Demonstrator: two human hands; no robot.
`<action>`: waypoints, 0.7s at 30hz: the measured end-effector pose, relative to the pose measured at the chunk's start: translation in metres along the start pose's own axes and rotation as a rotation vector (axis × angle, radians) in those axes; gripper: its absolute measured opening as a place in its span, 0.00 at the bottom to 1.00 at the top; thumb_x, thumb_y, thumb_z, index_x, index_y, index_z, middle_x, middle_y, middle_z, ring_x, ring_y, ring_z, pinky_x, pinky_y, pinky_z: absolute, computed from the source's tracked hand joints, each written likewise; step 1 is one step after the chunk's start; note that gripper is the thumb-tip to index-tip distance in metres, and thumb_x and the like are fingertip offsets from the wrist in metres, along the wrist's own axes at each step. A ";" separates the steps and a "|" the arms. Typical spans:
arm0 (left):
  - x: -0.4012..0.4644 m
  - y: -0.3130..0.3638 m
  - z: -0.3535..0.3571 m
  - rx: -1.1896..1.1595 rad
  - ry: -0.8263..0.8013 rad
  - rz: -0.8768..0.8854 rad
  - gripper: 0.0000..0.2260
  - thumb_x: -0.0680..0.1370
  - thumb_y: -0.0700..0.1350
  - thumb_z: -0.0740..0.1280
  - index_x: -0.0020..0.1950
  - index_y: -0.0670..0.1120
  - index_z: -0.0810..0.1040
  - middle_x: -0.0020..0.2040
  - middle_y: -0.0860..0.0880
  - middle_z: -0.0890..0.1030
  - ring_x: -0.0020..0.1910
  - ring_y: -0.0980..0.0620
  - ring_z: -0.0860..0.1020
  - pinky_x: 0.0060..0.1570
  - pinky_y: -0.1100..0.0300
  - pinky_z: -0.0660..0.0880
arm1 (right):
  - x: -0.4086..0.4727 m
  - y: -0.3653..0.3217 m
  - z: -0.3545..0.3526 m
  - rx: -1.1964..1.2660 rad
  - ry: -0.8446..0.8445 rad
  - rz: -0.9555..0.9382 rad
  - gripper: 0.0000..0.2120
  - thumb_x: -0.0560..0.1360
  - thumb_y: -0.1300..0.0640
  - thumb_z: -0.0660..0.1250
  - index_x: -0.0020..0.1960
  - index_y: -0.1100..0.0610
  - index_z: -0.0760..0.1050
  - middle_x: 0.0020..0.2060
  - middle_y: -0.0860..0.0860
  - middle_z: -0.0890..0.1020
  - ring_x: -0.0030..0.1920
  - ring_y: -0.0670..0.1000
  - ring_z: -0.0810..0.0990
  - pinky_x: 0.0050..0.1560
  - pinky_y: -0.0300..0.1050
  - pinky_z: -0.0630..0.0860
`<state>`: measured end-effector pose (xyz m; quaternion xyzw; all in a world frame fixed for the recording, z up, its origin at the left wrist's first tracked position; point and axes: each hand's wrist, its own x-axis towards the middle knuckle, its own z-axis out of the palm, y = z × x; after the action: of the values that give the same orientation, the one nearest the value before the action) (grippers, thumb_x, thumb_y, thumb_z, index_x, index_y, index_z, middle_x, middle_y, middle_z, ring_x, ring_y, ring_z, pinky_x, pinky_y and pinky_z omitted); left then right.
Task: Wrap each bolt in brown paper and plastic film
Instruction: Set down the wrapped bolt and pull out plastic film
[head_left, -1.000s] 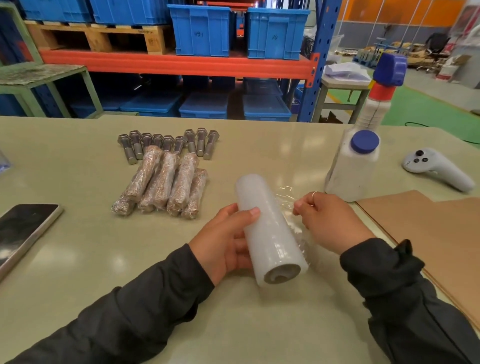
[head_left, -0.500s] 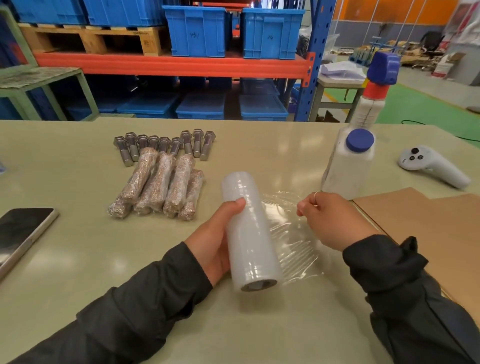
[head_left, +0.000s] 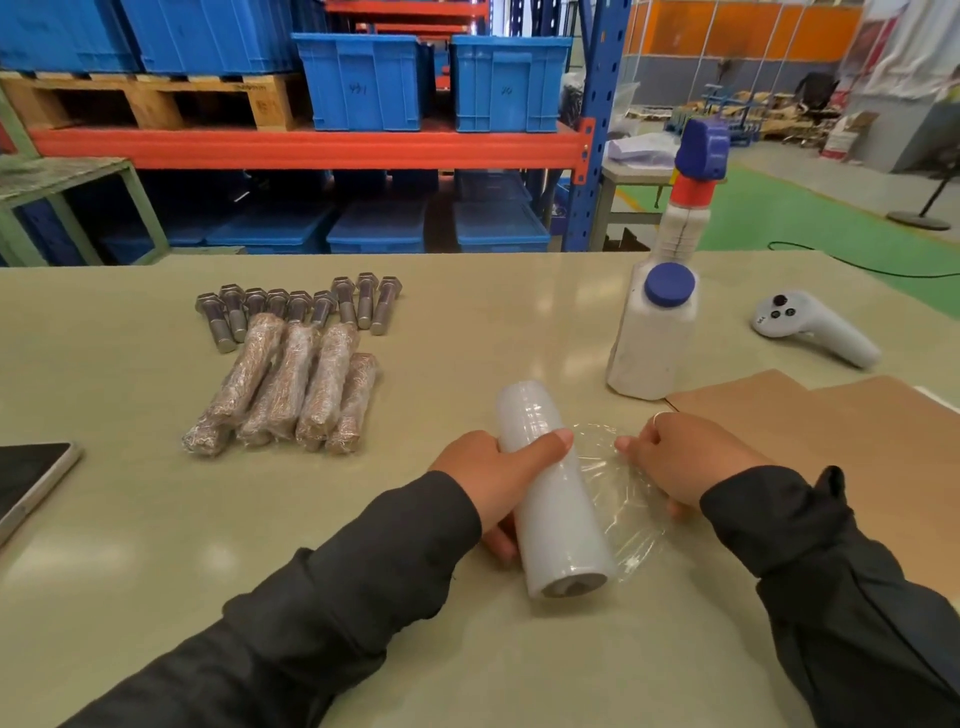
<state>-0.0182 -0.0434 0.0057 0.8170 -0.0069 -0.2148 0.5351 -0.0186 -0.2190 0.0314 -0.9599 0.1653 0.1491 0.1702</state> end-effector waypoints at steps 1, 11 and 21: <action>0.000 0.000 0.001 0.020 0.003 0.001 0.23 0.69 0.66 0.64 0.41 0.45 0.74 0.28 0.47 0.78 0.21 0.47 0.77 0.25 0.62 0.75 | -0.002 0.003 -0.003 0.054 0.006 -0.012 0.17 0.80 0.48 0.56 0.45 0.60 0.72 0.36 0.55 0.77 0.37 0.55 0.74 0.44 0.43 0.69; -0.003 0.004 0.007 -0.004 0.014 -0.007 0.23 0.69 0.65 0.66 0.40 0.43 0.74 0.28 0.47 0.78 0.21 0.49 0.77 0.22 0.62 0.74 | -0.006 0.000 -0.001 0.679 0.506 -0.306 0.09 0.81 0.54 0.53 0.53 0.54 0.70 0.51 0.52 0.77 0.53 0.52 0.76 0.59 0.48 0.71; -0.006 0.008 0.006 0.017 -0.001 -0.004 0.20 0.71 0.64 0.65 0.38 0.46 0.73 0.30 0.46 0.78 0.20 0.51 0.77 0.23 0.62 0.76 | -0.014 -0.002 0.055 0.602 0.182 -0.524 0.10 0.81 0.54 0.54 0.60 0.44 0.67 0.46 0.36 0.77 0.45 0.35 0.76 0.40 0.25 0.69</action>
<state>-0.0239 -0.0505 0.0130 0.8213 -0.0073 -0.2163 0.5279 -0.0429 -0.1934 -0.0128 -0.8860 -0.0340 -0.0399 0.4606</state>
